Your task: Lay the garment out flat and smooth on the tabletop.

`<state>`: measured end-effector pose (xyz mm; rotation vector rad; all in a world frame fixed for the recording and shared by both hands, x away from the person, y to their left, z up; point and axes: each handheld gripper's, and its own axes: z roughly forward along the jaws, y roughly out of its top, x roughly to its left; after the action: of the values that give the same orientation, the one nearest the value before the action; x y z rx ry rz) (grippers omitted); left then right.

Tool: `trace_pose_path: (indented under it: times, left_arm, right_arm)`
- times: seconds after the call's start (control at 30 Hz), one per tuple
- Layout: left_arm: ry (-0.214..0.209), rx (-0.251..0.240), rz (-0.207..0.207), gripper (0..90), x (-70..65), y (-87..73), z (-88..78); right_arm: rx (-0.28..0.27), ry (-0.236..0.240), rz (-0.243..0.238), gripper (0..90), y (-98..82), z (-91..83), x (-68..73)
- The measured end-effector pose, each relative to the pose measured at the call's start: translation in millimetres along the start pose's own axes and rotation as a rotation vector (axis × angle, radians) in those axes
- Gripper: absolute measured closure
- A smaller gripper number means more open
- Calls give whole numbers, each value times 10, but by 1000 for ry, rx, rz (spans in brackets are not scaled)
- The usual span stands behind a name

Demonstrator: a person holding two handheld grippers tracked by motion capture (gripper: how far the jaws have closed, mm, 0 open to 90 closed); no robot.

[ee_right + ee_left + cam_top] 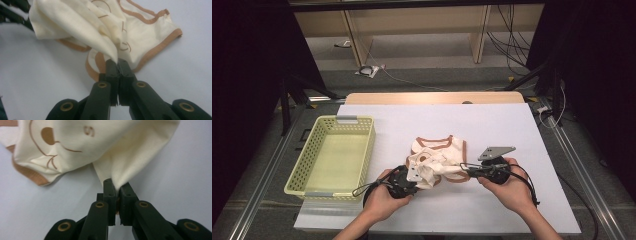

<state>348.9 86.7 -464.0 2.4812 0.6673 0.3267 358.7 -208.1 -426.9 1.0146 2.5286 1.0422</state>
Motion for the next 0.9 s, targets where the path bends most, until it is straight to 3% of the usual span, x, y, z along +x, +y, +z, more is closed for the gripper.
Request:
trace_pose_path:
  times: [0.1, 0.13, 0.17, 0.2, 0.23, 0.33, 0.43, 0.57, 0.67, 0.83, 0.87, 0.9]
  left_arm:
    - [1, -17, -17, 864, 58, -8, -139]
    - [23, -35, -29, 864, 117, -29, -320]
    - [23, -35, -29, 864, 117, -29, -320]
    - [50, -51, -38, 864, 170, -56, -509]
    - [50, -51, -38, 863, 170, -56, -509]
    - [86, -72, -28, 860, 206, -88, -819]
    - [87, -78, -17, 856, 174, -95, -920]
    - [68, -69, -14, 846, 146, -104, -892]
    - [40, -42, -38, 838, 203, -112, -704]
    - [62, -26, -79, 833, 334, -69, -480]
    - [81, -20, -106, 831, 404, -49, -382]
    - [81, -20, -106, 828, 404, -49, -382]
  right_arm:
    - [15, 9, -16, 892, -34, -41, 5]
    - [25, 12, -30, 892, -73, -95, 4]
    - [32, 16, -29, 892, -88, -121, 6]
    - [40, 19, -40, 892, -109, -156, 5]
    - [40, 19, -40, 892, -109, -156, 5]
    - [86, 57, -77, 891, -173, -300, 51]
    - [124, 96, -98, 890, -181, -378, 117]
    - [187, 141, -137, 889, -167, -428, 167]
    - [222, 168, -115, 885, -165, -366, 102]
    - [213, 153, -43, 875, -149, -180, -93]
    - [199, 108, 13, 873, -144, -58, -205]
    - [199, 108, 13, 873, -144, -58, -205]
